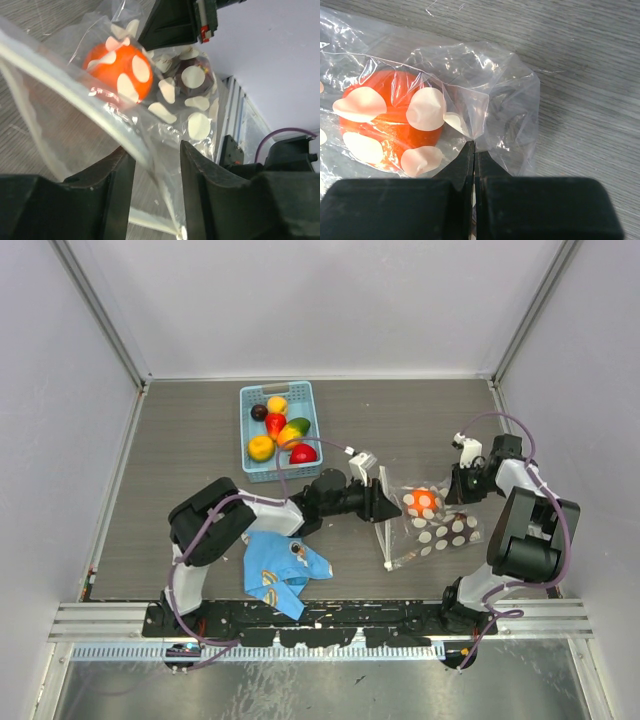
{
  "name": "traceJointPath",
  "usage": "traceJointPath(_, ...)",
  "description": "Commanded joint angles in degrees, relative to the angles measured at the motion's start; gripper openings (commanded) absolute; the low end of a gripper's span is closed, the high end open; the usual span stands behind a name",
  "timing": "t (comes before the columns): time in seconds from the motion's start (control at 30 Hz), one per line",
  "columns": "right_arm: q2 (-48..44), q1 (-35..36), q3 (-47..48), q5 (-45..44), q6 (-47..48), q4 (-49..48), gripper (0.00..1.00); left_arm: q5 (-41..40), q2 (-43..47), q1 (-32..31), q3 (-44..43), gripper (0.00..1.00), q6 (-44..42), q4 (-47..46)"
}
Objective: Open the zip-top bag and remove the fake food
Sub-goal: Pick up the fake fruit from the zipper food storage bag.
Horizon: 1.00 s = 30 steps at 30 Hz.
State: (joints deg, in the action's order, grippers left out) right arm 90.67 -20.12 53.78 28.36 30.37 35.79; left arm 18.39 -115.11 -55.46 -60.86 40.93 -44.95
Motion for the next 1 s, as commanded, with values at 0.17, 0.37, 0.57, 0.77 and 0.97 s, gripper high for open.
traceJointPath(0.17, -3.7, -0.8, 1.5, -1.2, 3.2, 0.1, 0.04, -3.7, 12.5, 0.9, 9.6, 0.51, -12.4, -0.9)
traceJointPath(0.37, -3.6, -0.7, 1.7, -0.7, 4.4, 0.9, 0.04, -3.8, 15.9, 0.8, 22.3, 0.47, -24.2, -20.6)
traceJointPath(0.57, -3.5, -0.7, 2.1, -0.5, 5.5, 1.4, 0.04, -0.4, 10.4, -0.4, 22.7, 0.37, -32.3, -28.7)
traceJointPath(0.77, -3.1, -0.5, 3.1, 0.6, 6.3, 2.1, 0.04, -1.9, 5.6, -1.4, 21.0, 0.34, -40.7, -30.4)
traceJointPath(0.97, -3.0, -0.2, 3.0, 0.9, 6.7, 2.3, 0.04, 1.8, 0.9, -1.6, 17.4, 0.29, -46.7, -30.3)
